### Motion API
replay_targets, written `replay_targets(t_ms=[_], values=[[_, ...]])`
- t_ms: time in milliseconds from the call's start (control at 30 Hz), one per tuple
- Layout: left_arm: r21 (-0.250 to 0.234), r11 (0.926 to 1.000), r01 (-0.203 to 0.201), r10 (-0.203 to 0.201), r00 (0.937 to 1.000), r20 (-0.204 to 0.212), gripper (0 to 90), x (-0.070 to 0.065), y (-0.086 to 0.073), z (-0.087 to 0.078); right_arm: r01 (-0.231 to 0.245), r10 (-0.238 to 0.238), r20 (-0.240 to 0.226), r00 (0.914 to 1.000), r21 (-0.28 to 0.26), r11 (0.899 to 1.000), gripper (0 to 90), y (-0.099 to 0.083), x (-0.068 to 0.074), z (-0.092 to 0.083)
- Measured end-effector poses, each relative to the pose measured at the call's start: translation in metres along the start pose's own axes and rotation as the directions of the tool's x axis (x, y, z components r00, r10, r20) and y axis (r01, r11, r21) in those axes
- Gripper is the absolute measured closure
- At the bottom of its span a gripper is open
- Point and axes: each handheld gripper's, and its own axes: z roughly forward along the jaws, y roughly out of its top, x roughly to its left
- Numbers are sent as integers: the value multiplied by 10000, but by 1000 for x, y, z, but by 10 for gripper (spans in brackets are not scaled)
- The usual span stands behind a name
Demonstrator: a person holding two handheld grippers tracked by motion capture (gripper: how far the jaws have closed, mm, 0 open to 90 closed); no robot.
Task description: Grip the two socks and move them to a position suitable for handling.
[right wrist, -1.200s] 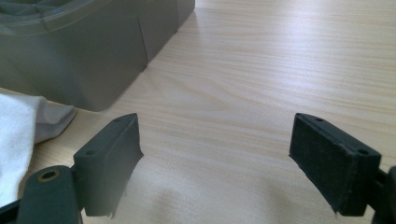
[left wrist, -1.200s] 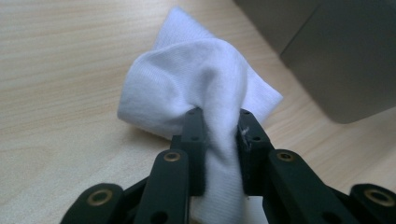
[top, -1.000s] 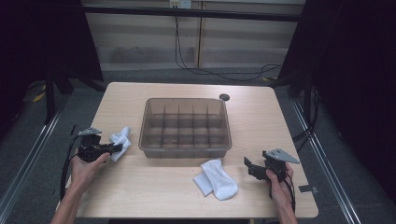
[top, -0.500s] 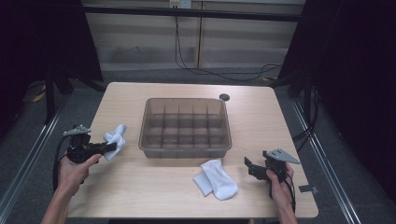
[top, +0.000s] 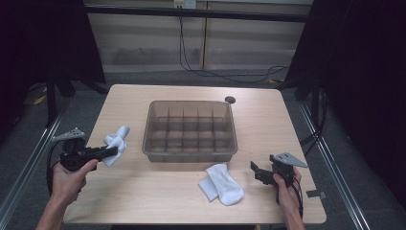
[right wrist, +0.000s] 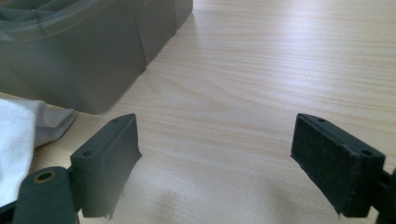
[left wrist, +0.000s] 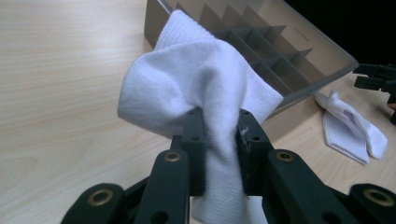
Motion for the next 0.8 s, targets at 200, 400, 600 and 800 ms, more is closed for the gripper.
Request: replay_targets(t_ms=[200, 400, 600, 800], values=[[148, 9978, -652, 646, 9973, 359, 767, -23, 1, -6, 3, -3, 62, 10000, -41, 10000, 144, 0, 0, 0], [186, 9940, -1080, 1056, 9894, 995, 767, -45, 0, -9, 30, -30, 72, 10000, -35, 10000, 144, 0, 1, 0], [330, 9897, -1392, 1326, 9791, 1543, 767, -69, -1, 2, 50, -50, 25, 10000, -26, 10000, 144, 0, 1, 0], [205, 9908, -1339, 1269, 9706, 2045, 766, -83, -6, 10, 110, -110, 32, 9999, -46, 9999, 145, 0, 1, 0]])
